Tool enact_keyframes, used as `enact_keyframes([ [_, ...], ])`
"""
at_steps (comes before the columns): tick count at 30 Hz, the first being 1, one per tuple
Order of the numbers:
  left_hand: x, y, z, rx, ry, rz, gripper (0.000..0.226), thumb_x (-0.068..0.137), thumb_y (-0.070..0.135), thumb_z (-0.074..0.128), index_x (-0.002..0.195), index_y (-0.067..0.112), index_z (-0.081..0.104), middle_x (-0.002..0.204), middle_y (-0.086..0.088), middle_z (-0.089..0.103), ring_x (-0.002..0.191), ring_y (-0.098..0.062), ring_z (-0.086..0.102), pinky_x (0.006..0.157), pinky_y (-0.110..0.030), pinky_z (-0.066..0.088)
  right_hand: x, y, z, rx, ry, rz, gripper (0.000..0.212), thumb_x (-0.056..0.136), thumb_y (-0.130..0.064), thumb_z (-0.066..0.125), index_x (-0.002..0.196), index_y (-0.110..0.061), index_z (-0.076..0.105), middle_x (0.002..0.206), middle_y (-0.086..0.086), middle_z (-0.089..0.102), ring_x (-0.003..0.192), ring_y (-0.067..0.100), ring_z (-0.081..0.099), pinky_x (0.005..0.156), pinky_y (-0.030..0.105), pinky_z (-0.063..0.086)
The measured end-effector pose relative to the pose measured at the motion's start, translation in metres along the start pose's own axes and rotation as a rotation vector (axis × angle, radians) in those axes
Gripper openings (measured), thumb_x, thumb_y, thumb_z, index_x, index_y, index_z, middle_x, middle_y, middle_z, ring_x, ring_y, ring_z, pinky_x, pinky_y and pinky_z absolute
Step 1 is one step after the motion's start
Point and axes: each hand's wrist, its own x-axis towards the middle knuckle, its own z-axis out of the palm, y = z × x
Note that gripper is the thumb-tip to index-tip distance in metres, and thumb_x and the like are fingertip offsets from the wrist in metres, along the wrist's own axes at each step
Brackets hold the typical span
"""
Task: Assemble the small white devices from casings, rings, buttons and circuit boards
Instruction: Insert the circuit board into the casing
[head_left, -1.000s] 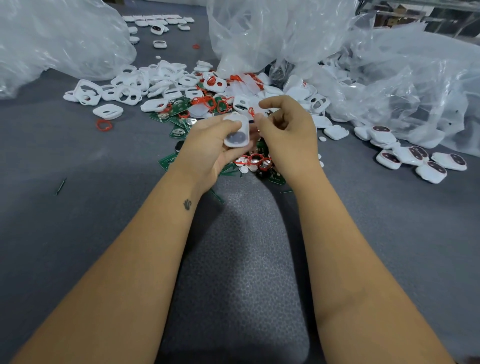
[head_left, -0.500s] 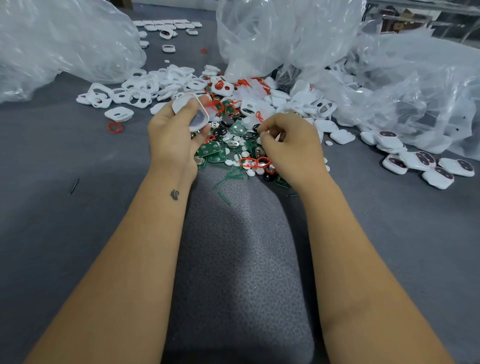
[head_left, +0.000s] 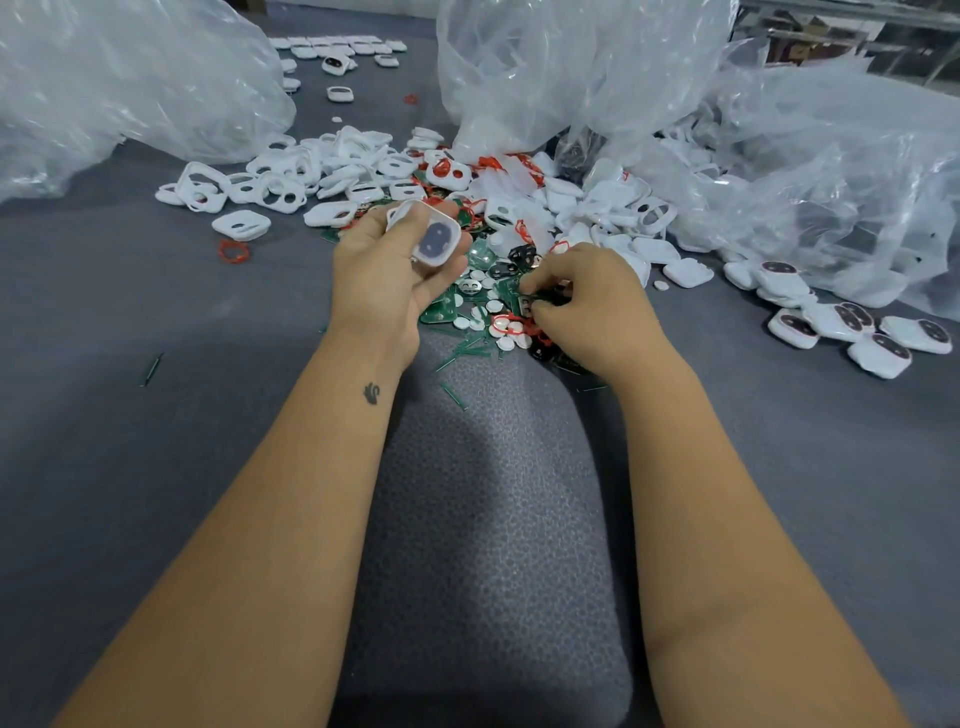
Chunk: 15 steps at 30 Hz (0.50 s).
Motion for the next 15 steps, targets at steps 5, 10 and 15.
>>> enact_keyframes([
  [5, 0.000, -0.003, 0.002, -0.008, -0.040, -0.001, 0.009, 0.097, 0.008, 0.056, 0.092, 0.007, 0.063, 0.092, -0.014, 0.070, 0.075, -0.023, 0.073, 0.064, -0.025, 0.057, 0.000, 0.003, -0.004, -0.040, -0.042, 0.009, 0.027, 0.081, -0.014, 0.064, 0.104, -0.025, 0.073, 0.098, -0.002, 0.057, 0.108, 0.026, 0.053, 0.095, 0.040, 0.045],
  [10, 0.003, 0.000, 0.001, -0.090, 0.025, -0.012, 0.011, 0.097, 0.006, 0.053, 0.094, -0.001, 0.061, 0.095, -0.021, 0.067, 0.075, -0.025, 0.073, 0.064, -0.028, 0.057, -0.002, 0.004, -0.007, 0.085, 0.032, 0.104, 0.022, 0.075, -0.014, 0.055, 0.084, -0.025, 0.072, 0.075, -0.011, 0.064, 0.076, 0.018, 0.059, 0.078, 0.038, 0.053],
  [15, 0.001, -0.001, 0.003, -0.051, 0.028, -0.020, 0.011, 0.097, -0.001, 0.048, 0.094, 0.000, 0.059, 0.099, -0.024, 0.066, 0.083, -0.030, 0.071, 0.067, -0.031, 0.059, 0.003, 0.014, 0.002, -0.126, 0.052, 0.085, 0.040, 0.090, -0.019, 0.050, 0.127, -0.029, 0.062, 0.112, 0.011, 0.057, 0.112, 0.033, 0.047, 0.094, 0.039, 0.040],
])
